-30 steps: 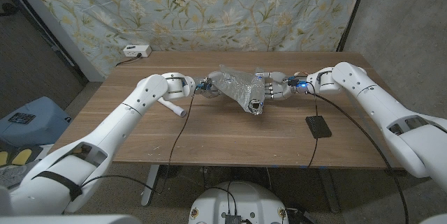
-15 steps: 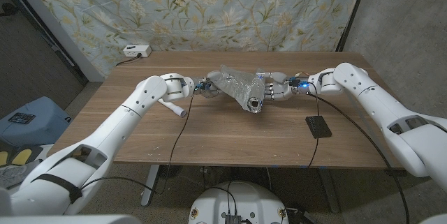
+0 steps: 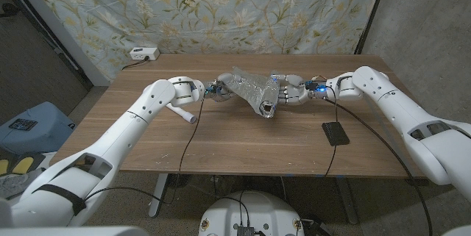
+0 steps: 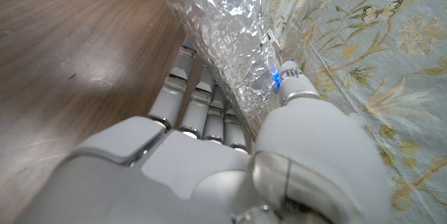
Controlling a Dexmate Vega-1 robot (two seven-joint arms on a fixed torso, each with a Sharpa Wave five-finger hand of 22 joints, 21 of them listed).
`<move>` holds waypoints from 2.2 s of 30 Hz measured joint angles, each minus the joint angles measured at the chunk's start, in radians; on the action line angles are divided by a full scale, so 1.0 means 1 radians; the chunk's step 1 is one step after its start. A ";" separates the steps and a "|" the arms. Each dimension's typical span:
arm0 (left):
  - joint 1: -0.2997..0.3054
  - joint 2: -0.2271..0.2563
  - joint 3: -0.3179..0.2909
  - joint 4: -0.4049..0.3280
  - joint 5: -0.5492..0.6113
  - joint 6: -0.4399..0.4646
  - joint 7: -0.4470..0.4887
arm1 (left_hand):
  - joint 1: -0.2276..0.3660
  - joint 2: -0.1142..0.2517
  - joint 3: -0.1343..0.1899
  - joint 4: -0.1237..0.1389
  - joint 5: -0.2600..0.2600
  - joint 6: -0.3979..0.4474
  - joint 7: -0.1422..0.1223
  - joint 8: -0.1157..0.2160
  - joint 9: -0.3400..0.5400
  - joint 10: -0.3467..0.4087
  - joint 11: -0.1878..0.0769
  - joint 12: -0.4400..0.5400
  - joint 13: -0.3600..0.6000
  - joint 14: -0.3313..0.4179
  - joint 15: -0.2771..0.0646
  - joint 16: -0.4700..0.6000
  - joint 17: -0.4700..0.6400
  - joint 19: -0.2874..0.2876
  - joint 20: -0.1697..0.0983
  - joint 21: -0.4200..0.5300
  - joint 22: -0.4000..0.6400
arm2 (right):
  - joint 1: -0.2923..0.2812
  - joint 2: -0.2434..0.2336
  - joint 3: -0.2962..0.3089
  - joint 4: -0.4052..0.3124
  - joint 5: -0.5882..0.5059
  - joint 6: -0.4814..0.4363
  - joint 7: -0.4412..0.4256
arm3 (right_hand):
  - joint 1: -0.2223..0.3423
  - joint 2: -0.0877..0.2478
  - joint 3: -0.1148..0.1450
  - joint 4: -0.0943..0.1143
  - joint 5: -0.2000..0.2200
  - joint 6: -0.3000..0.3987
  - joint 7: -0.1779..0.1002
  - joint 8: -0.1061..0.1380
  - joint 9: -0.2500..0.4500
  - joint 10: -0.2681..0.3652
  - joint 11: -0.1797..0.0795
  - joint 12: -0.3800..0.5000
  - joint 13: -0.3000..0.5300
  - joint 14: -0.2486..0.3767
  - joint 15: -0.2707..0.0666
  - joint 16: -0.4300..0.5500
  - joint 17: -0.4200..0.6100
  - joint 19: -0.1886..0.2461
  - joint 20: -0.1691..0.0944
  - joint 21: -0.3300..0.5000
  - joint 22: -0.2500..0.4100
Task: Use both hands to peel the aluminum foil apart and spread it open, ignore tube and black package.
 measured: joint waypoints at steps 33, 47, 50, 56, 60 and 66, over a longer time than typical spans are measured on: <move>0.020 0.001 -0.029 0.033 -0.040 -0.031 0.002 | 0.000 0.000 0.000 0.000 -0.004 0.007 0.000 -0.006 0.014 0.000 0.000 0.009 -0.003 0.005 -0.002 -0.008 0.008 -0.005 -0.005 0.023 0.000 | 0.056 0.050 -0.014 0.128 -0.007 -0.082 0.030 | -0.048 -0.011 -0.018 0.007 0.005 -0.043 -0.003 0.004 -0.021 -0.016 0.023 -0.016 0.004 -0.008 0.007 -0.019 -0.001 0.031 0.005 0.000 -0.005; 0.027 0.012 -0.036 0.020 -0.049 -0.032 0.019 | 0.000 0.000 0.000 0.000 -0.004 0.011 0.001 -0.009 0.014 0.000 0.000 0.009 -0.005 0.005 -0.001 -0.008 0.008 -0.005 -0.005 0.029 0.000 | 0.057 0.058 0.001 0.144 -0.017 -0.084 0.065 | -0.088 -0.035 -0.043 0.018 0.009 -0.054 -0.003 0.004 -0.030 -0.025 0.029 -0.026 0.008 -0.011 0.014 -0.035 -0.006 0.041 0.005 -0.011 -0.005; 0.030 0.016 -0.039 0.010 -0.052 -0.032 0.028 | 0.000 0.000 0.000 0.000 -0.004 0.012 0.000 -0.009 0.014 0.000 0.000 0.009 -0.006 0.005 -0.001 -0.008 0.010 -0.005 -0.005 0.035 0.000 | 0.047 0.054 0.011 0.135 -0.011 -0.084 0.066 | -0.097 -0.034 -0.043 0.018 0.016 -0.054 -0.003 0.004 -0.035 -0.025 0.029 -0.029 0.008 -0.013 0.016 -0.035 -0.007 0.041 0.005 -0.011 -0.005; 0.036 0.019 -0.042 -0.003 -0.062 -0.028 0.041 | 0.000 0.000 0.000 0.000 -0.004 0.016 0.002 -0.009 0.014 0.000 0.000 0.008 -0.006 0.007 0.000 -0.014 0.012 -0.005 -0.005 0.038 0.000 | 0.027 0.045 0.028 0.116 0.003 -0.085 0.066 | -0.105 -0.036 -0.047 0.022 0.020 -0.061 -0.011 0.004 -0.035 -0.030 0.034 -0.033 0.008 -0.014 0.018 -0.040 -0.007 0.043 0.008 -0.015 -0.005; 0.041 0.022 -0.043 -0.012 -0.068 -0.027 0.048 | 0.000 0.000 0.000 0.000 -0.004 0.016 0.002 -0.009 0.014 0.000 0.000 0.008 -0.006 0.007 0.000 -0.014 0.012 -0.005 -0.005 0.038 0.000 | 0.017 0.040 0.035 0.105 0.015 -0.090 0.057 | -0.107 -0.035 -0.055 0.022 0.020 -0.066 -0.005 0.004 -0.040 -0.030 0.034 -0.036 0.008 -0.014 0.018 -0.040 -0.006 0.054 0.007 -0.015 -0.005; 0.045 0.023 -0.043 -0.014 -0.079 -0.027 0.055 | 0.000 0.000 0.000 0.000 -0.004 0.017 0.002 -0.009 0.014 0.000 0.000 0.007 -0.005 0.007 0.000 -0.014 0.012 -0.009 -0.009 0.044 0.000 | 0.006 0.032 0.041 0.094 0.025 -0.098 0.045 | -0.110 -0.031 -0.055 0.022 0.023 -0.066 -0.005 0.008 -0.044 -0.030 0.034 -0.040 0.013 -0.014 0.018 -0.040 -0.005 0.066 -0.005 -0.015 -0.005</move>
